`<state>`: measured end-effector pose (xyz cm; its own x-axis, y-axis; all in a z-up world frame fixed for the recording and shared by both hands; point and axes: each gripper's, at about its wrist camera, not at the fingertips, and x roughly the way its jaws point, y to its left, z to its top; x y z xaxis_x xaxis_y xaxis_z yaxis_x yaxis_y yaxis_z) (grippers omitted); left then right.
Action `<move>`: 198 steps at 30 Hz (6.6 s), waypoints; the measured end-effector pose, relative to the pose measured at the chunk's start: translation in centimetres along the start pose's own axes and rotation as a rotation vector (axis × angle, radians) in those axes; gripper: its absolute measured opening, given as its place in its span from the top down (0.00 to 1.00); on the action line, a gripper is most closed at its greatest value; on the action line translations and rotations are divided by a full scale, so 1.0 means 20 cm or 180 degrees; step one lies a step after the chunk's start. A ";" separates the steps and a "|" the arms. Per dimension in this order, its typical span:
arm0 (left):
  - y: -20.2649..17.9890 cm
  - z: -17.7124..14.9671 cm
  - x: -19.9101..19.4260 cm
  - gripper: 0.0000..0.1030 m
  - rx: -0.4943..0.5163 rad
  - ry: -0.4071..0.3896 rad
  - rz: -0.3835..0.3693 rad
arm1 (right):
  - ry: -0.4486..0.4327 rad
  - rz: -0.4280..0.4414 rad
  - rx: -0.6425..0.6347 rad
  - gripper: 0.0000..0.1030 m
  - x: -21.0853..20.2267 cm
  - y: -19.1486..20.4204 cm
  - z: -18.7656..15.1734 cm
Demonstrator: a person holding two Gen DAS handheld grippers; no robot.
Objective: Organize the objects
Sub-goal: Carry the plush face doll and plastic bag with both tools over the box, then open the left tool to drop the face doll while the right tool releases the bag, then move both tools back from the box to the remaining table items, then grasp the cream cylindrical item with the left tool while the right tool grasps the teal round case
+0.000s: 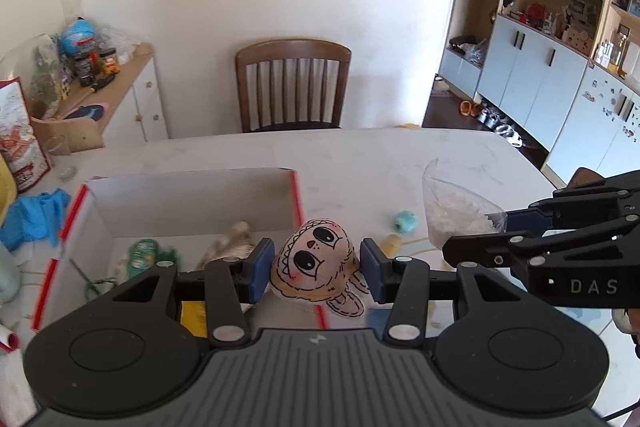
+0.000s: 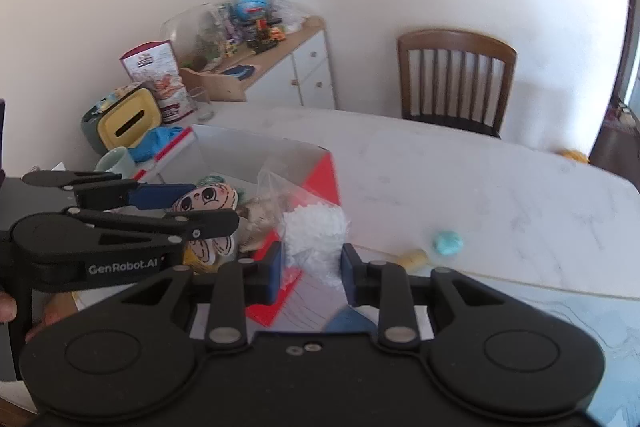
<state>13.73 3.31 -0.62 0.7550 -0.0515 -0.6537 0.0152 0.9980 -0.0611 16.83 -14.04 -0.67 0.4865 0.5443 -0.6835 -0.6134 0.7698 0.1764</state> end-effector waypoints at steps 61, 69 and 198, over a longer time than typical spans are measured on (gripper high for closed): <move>0.96 0.06 0.81 0.54 0.0032 0.0617 0.0249 | 0.0620 -0.0345 -0.0475 0.71 1.21 0.49 0.23; 0.96 0.06 0.83 0.54 0.0020 0.0659 0.0258 | 0.0660 -0.0306 -0.0475 0.68 1.21 0.50 0.23; -0.58 -0.24 1.15 0.02 0.0159 0.0322 0.0168 | 0.0604 -0.0074 0.0040 0.21 0.87 -0.93 -0.08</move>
<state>27.81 -9.55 -18.59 0.6857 0.0002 -0.7279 0.0117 0.9999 0.0114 35.71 -19.34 -16.90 0.3737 0.4546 -0.8085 -0.5949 0.7862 0.1671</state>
